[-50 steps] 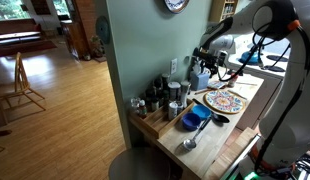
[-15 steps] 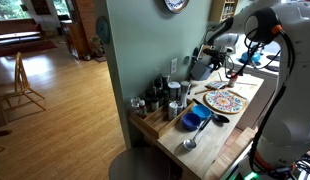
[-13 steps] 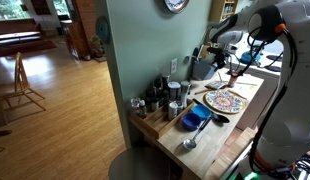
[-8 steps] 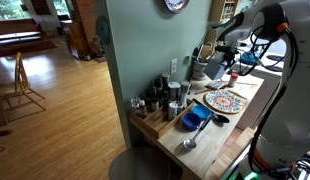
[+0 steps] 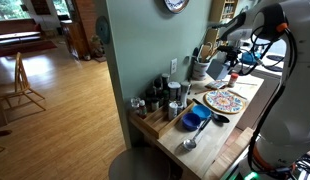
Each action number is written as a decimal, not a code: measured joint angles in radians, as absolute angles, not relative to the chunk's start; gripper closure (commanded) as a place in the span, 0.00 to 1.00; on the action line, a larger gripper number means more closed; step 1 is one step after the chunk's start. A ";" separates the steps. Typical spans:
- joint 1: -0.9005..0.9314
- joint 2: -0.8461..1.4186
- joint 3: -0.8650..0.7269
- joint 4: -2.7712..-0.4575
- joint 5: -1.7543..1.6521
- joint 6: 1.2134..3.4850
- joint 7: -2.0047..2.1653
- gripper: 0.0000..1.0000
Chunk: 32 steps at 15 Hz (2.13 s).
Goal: Move the paper towel box to the right
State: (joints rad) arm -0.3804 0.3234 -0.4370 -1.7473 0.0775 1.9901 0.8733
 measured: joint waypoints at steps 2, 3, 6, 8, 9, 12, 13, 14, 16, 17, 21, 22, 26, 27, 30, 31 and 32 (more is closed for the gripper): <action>-0.381 0.327 -0.437 -1.741 0.081 1.990 0.881 1.00; -0.383 0.336 -0.437 -1.724 0.087 1.990 0.895 1.00; -0.400 0.404 -0.438 -1.613 0.111 1.985 0.975 1.00; -0.419 0.472 -0.440 -1.517 0.114 1.985 1.038 1.00; -0.430 0.507 -0.443 -1.472 0.111 1.980 1.058 1.00; -0.476 0.606 -0.448 -1.350 0.096 1.955 1.083 1.00; -0.493 0.636 -0.448 -1.312 0.096 1.951 1.085 1.00; -0.509 0.664 -0.448 -1.276 0.097 1.947 1.094 1.00; -0.536 0.714 -0.447 -1.203 0.100 1.930 1.121 1.00; -0.548 0.739 -0.447 -1.164 0.104 1.917 1.138 1.00; -0.591 0.844 -0.445 -0.996 0.145 1.855 1.229 1.00; -0.601 0.870 -0.443 -0.958 0.154 1.853 1.243 1.00; -0.633 0.967 -0.430 -0.813 0.193 1.852 1.290 1.00; -0.640 0.988 -0.424 -0.784 0.201 1.852 1.298 1.00; -0.660 1.045 -0.399 -0.713 0.209 1.855 1.319 1.00; -0.670 1.057 -0.377 -0.701 0.206 1.857 1.322 1.00; -0.681 1.068 -0.357 -0.689 0.206 1.859 1.322 1.00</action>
State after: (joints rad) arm -0.6809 1.0677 -0.3575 -0.6891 0.2057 1.8591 1.3224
